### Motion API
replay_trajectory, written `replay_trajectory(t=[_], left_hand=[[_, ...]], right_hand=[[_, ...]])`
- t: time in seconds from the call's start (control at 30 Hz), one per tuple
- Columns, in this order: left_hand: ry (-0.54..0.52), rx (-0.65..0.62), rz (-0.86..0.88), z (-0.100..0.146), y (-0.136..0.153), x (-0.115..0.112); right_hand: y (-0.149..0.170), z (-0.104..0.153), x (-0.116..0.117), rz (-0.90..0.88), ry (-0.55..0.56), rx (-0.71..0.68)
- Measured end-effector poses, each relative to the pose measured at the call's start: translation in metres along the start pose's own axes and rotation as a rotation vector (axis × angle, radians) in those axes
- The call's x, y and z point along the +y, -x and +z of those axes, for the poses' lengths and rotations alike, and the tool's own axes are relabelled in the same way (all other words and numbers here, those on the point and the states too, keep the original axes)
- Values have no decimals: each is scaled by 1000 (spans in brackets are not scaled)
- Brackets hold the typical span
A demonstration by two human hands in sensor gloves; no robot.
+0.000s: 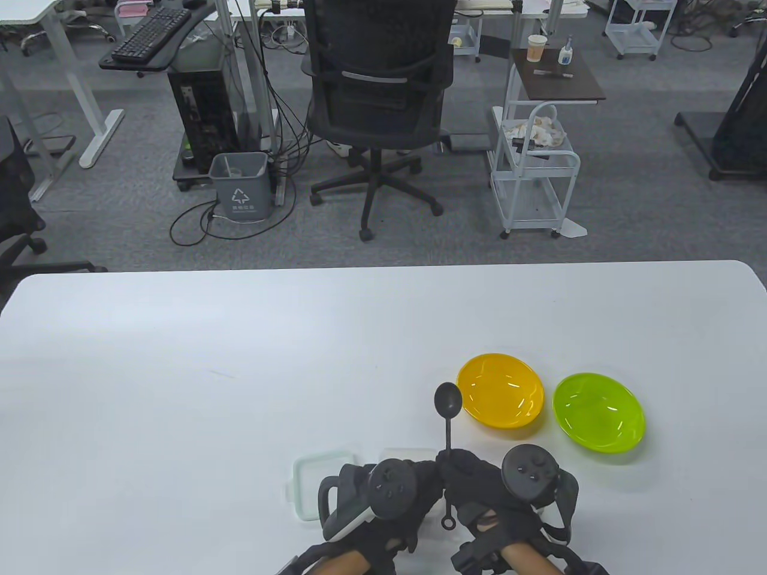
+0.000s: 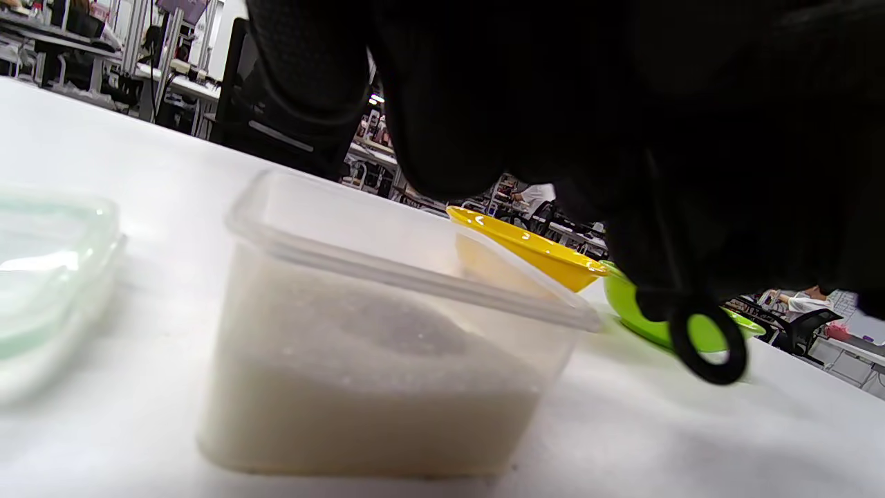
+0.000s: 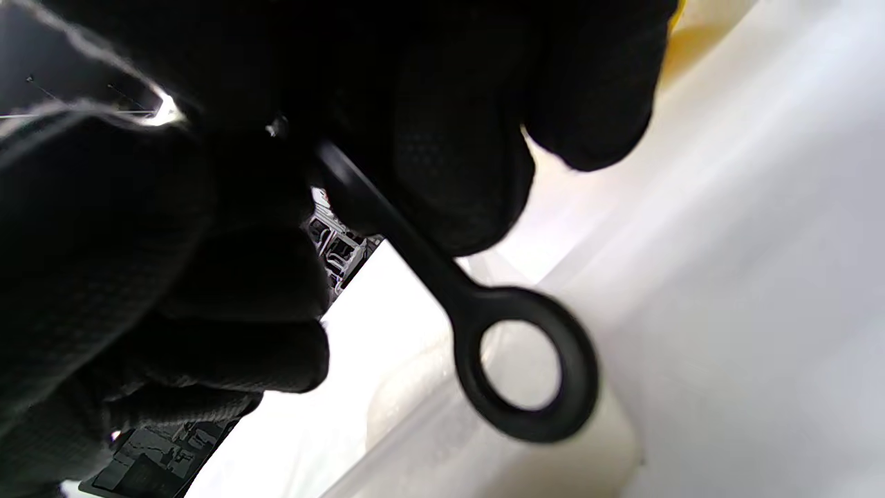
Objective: Scoop white sugar from container into bowls
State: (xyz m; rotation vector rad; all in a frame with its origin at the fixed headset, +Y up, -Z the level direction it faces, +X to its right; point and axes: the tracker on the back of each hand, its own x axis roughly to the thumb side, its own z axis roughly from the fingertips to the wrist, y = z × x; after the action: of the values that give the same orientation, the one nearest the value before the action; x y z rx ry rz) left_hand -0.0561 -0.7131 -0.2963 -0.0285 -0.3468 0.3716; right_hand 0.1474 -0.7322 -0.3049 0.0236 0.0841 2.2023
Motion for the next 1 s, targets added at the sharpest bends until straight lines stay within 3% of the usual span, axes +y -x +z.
replay_trajectory(t=[0.23,0.4,0.57,0.7,0.9,1.0], left_hand=[[-60,42,26,-3,30,10],[-30,72,40,-7,55,11],[51,93,46,-12,73,5],[144,76,41,-13,79,-3],[322,48,-11,-12,80,-18],[368,33,-45,-13,80,-25]], right_hand=[[3,-4,-11,114,-1,-9],[-1,-8,-26,284,4,-15],[-12,-11,-34,538,6,-31],[-22,-8,-37,791,58,-119],[-14,-1,-27,865,111,-284],[-6,1,-19,878,70,-344]])
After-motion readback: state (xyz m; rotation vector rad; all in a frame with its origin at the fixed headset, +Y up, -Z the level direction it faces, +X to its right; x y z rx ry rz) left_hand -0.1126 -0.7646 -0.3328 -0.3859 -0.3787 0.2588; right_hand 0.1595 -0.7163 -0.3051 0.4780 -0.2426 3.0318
